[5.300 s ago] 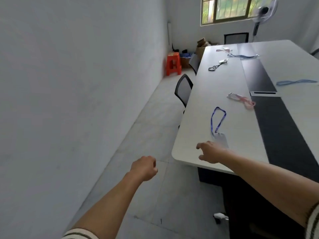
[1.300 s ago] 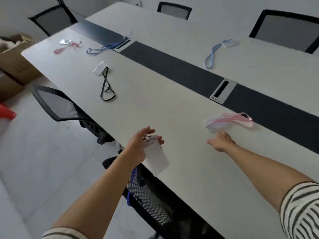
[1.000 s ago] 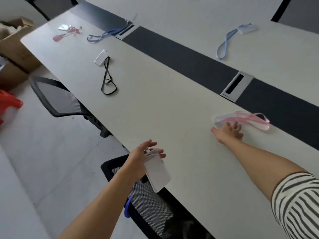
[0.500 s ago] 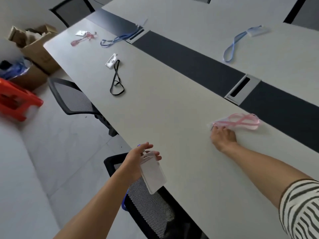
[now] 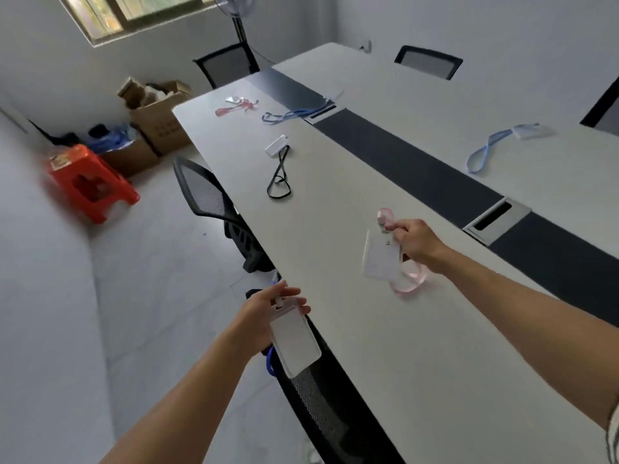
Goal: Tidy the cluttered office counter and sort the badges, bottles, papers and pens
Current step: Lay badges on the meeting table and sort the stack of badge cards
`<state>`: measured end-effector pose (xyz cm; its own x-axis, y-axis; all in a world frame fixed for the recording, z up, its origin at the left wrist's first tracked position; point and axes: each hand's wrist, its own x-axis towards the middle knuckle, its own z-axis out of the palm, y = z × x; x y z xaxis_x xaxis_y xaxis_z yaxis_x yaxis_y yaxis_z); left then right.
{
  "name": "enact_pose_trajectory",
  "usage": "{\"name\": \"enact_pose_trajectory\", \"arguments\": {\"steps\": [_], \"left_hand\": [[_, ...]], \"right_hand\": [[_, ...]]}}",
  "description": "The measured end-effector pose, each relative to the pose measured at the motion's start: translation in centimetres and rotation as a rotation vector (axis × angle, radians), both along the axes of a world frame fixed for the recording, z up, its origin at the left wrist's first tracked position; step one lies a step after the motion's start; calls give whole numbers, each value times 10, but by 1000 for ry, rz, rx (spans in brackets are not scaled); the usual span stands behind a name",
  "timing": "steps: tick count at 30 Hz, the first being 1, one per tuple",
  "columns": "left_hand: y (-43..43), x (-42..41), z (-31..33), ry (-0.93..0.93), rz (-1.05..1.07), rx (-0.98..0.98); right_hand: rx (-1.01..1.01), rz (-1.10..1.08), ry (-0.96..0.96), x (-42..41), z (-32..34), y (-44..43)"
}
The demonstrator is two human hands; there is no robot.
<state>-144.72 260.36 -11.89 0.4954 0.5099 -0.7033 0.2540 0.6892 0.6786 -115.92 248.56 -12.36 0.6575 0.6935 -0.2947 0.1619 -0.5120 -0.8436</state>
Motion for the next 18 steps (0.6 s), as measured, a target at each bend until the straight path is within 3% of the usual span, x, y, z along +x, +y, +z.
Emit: {"name": "enact_pose_trajectory", "arguments": {"steps": [3, 8, 14, 18], "left_hand": [[2, -21, 7, -25, 42, 0], [17, -55, 16, -40, 82, -5], [51, -120, 12, 46, 146, 18], [96, -192, 1, 33, 222, -44]], "right_hand": [[32, 24, 272, -21, 25, 23], [8, 241, 463, -74, 50, 60], [-144, 468, 408, -161, 61, 124], [-108, 408, 229, -231, 56, 183]]}}
